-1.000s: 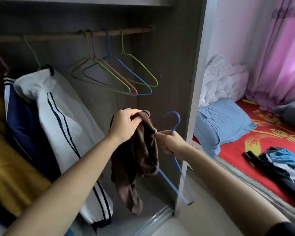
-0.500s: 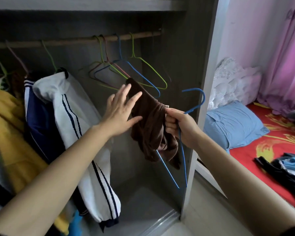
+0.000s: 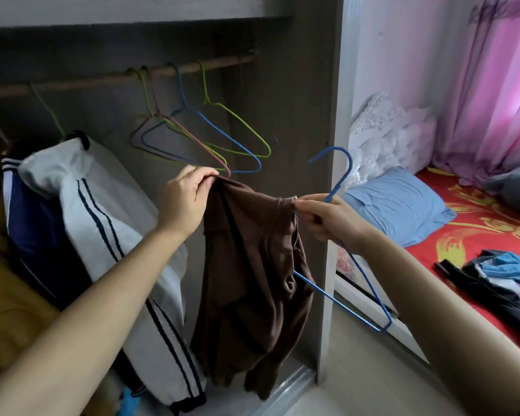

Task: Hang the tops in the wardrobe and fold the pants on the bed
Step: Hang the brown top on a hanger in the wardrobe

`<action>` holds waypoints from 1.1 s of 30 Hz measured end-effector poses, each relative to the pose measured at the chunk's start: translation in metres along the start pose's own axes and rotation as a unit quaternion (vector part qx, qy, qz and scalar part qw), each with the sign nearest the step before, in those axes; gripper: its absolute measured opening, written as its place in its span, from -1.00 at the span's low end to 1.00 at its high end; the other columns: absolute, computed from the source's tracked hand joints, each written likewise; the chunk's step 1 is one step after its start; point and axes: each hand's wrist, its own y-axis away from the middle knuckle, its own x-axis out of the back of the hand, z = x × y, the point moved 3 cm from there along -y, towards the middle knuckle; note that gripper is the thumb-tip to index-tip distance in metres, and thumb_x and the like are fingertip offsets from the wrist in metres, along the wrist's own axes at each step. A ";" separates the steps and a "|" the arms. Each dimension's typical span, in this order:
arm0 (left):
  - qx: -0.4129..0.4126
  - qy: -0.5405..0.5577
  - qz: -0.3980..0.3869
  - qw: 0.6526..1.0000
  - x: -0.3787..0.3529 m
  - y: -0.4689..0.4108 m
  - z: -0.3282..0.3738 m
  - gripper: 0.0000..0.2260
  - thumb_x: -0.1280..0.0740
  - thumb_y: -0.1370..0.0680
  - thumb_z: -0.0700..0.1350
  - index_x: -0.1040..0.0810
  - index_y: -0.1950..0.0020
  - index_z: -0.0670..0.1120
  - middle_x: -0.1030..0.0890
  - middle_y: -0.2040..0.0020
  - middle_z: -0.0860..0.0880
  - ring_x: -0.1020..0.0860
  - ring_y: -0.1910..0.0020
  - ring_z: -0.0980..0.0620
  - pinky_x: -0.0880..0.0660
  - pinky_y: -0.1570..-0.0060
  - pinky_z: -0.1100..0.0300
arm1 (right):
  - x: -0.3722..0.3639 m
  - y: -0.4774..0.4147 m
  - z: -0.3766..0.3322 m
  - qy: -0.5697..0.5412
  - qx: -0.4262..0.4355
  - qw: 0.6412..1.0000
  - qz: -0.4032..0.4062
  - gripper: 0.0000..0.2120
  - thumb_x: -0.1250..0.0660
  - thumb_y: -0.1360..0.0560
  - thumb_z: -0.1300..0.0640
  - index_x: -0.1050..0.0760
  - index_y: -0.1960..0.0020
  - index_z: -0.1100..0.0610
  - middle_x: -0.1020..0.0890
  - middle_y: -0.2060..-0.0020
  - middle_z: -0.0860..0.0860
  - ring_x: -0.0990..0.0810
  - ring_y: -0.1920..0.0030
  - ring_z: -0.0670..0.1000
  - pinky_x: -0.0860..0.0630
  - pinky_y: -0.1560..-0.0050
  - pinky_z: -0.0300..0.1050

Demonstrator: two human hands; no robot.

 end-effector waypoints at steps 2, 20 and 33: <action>0.075 0.074 0.011 0.994 -0.007 0.005 -0.008 -0.88 -0.27 -0.61 -0.18 -0.61 -0.04 -0.08 -0.63 0.12 0.07 -0.57 0.17 0.10 -0.46 0.15 0.28 | 0.006 -0.002 -0.001 0.098 0.003 0.995 0.022 -0.65 -0.30 -0.62 0.07 -0.46 0.32 0.13 -0.28 0.50 -0.04 -0.22 0.52 -0.08 -0.18 0.56 -0.27; 0.124 0.172 -0.188 0.959 -0.016 -0.010 0.003 -0.88 -0.32 -0.59 -0.21 -0.62 0.03 -0.02 -0.65 0.13 0.04 -0.53 0.19 0.35 -0.36 0.11 0.52 | 0.000 -0.029 0.010 0.149 0.026 0.987 -0.052 -0.76 -0.42 -0.54 -0.08 -0.72 0.06 0.09 -0.35 0.57 -0.03 -0.27 0.56 -0.05 -0.24 0.54 -0.27; 0.039 -0.103 -0.040 0.993 -0.017 0.009 0.018 -0.49 -0.07 -0.64 0.18 -0.15 0.47 0.02 -0.50 0.50 -0.15 -0.52 0.42 -0.29 -0.29 0.43 0.10 | -0.029 -0.029 0.006 0.186 0.121 0.972 0.080 -0.77 -0.49 -0.46 -0.13 -0.66 0.02 0.01 -0.59 0.34 -0.11 -0.51 0.35 -0.19 -0.43 0.26 -0.27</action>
